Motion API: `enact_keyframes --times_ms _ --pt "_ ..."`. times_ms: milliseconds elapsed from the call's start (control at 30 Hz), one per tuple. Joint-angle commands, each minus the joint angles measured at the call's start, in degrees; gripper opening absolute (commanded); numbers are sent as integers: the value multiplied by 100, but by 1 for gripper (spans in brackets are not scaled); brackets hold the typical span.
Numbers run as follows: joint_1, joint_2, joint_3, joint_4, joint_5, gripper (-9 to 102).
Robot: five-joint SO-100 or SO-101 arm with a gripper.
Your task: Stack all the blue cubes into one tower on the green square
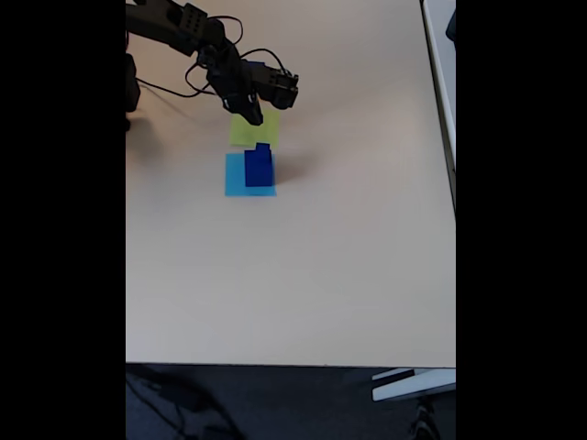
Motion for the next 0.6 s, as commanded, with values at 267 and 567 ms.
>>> enact_keyframes --times_ms 267,567 --pt "-202 18 176 -422 299 0" --pt "-167 -44 422 -642 396 0"
